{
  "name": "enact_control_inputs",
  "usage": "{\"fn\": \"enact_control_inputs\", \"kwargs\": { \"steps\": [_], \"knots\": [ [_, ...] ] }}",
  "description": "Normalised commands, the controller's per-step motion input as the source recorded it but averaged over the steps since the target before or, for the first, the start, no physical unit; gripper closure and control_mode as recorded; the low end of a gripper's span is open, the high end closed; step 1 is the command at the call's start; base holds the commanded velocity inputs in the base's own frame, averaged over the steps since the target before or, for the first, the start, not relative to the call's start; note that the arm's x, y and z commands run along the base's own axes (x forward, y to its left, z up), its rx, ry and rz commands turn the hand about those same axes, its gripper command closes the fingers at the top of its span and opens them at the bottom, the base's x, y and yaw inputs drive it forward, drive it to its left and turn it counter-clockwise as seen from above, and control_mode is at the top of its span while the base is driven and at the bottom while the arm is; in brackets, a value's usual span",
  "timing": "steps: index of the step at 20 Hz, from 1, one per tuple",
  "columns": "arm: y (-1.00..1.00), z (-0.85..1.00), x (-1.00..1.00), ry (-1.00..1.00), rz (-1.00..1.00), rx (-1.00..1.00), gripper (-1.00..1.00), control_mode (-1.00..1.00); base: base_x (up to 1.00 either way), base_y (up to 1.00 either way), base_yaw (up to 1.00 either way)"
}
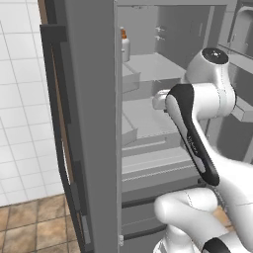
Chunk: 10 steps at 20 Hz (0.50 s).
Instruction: Pick the orange and peach from the fridge and place them on the plate next to the blender to make a fruit smoothie.
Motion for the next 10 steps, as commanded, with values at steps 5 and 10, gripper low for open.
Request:
{"fn": "enact_control_inputs", "kwargs": {
  "steps": [5,10],
  "knots": [
    [0.00,-0.01,-0.21,0.01,0.00,0.00,1.00,1.00,-0.12,0.00,0.00],
    [0.00,0.00,0.00,0.00,0.00,0.00,1.00,1.00,-0.92,0.00,-0.18]
  ]
}}
